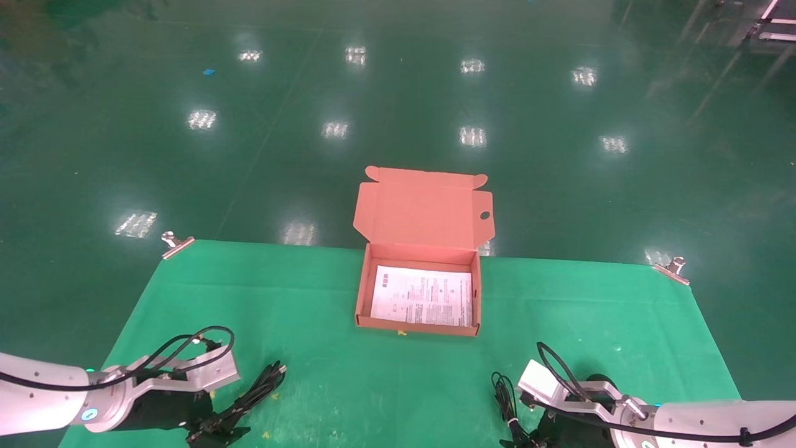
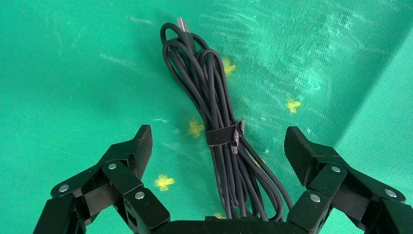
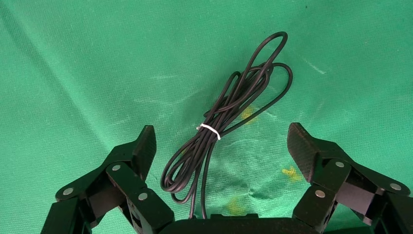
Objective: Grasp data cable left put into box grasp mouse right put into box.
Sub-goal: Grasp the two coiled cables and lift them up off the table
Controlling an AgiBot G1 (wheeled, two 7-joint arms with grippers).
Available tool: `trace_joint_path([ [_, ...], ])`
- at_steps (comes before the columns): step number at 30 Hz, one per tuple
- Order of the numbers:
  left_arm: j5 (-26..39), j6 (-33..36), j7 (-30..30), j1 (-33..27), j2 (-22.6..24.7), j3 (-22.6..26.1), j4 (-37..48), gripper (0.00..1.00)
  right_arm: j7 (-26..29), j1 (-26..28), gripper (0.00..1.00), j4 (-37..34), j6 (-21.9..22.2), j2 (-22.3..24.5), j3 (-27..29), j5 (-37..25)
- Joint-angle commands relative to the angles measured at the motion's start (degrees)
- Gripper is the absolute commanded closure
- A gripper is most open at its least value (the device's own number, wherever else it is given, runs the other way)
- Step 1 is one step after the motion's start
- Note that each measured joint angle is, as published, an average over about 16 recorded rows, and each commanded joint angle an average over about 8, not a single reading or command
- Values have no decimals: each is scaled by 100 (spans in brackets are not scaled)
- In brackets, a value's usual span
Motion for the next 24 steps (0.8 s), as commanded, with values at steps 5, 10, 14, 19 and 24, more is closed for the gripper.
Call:
trace_joint_path([
  [5,-10,0,4,-1,0,-4,6,100,3,-7,100,1,9,-1,1,-3],
  [10,-3,4,-4,-1,-2,-1,-13,100,2,1,100,5,-9,4,2,3],
  [14,1,6,-8,-1,-4,1,-23,100,2,6,100,7,-19,6,2,8],
  [19,5,8,-11,-1,-5,3,-33,100,0,9,100,9,-26,8,2,12],
  [24,7,10,-13,-1,-7,4,-39,100,-1,12,100,11,-31,10,2,15],
])
